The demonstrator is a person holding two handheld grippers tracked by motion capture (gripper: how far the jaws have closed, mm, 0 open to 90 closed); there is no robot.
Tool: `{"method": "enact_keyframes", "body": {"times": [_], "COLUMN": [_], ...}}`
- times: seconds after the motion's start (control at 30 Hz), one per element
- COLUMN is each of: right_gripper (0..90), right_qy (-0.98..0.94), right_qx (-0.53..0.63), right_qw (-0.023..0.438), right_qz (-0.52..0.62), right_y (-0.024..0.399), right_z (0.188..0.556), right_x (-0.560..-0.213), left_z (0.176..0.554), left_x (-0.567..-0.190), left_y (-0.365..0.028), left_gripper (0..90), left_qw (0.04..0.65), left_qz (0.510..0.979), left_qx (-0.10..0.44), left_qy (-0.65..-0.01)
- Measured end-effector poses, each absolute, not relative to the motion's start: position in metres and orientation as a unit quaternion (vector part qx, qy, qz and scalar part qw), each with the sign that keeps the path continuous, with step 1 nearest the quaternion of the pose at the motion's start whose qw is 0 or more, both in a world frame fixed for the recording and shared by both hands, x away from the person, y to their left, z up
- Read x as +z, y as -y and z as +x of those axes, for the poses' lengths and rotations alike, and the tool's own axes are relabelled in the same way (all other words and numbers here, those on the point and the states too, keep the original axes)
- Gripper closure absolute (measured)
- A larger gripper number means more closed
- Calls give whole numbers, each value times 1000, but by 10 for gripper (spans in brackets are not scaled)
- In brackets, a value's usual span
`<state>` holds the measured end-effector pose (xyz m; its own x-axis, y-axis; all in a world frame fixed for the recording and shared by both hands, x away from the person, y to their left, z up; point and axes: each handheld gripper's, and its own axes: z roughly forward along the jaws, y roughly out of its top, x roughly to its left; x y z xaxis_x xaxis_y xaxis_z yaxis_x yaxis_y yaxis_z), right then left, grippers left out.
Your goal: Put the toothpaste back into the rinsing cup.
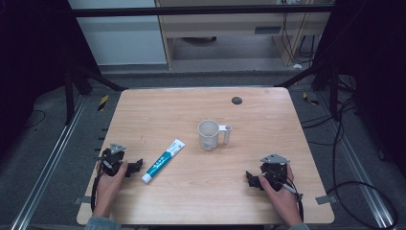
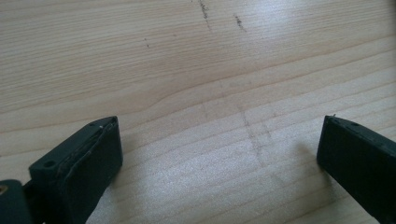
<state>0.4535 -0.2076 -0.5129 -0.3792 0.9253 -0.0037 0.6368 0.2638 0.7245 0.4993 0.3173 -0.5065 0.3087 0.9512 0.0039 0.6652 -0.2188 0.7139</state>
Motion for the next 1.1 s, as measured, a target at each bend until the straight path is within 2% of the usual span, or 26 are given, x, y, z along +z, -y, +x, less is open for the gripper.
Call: {"method": "enact_keyframes", "body": {"times": [0.07, 0.17, 0.37, 0.47, 0.57, 0.6, 1.1], "right_gripper": [5, 5, 5, 5, 5, 5, 4], "right_qy": [-764, -764, -764, -764, -764, -764, -766], "right_qx": [326, 326, 326, 327, 326, 326, 327], "right_qw": [221, 221, 221, 221, 221, 221, 219], "right_qz": [511, 511, 511, 512, 511, 511, 508], "right_y": [208, 208, 208, 208, 208, 208, 205], "right_z": [453, 453, 453, 453, 454, 454, 461], "right_x": [-513, -513, -513, -513, -513, -513, -513], "left_z": [498, 494, 486, 486, 486, 488, 498], "left_x": [-505, -497, -474, -449, -439, -428, -405], "left_y": [-318, -319, -307, -294, -290, -285, -234], "left_gripper": [45, 37, 38, 59, 74, 74, 76], "left_qw": [318, 339, 353, 341, 342, 347, 301], "left_qz": [743, 734, 747, 774, 776, 781, 830], "left_qx": [228, 231, 233, 241, 244, 229, 224], "left_qy": [-543, -541, -512, -477, -470, -467, -412]}}
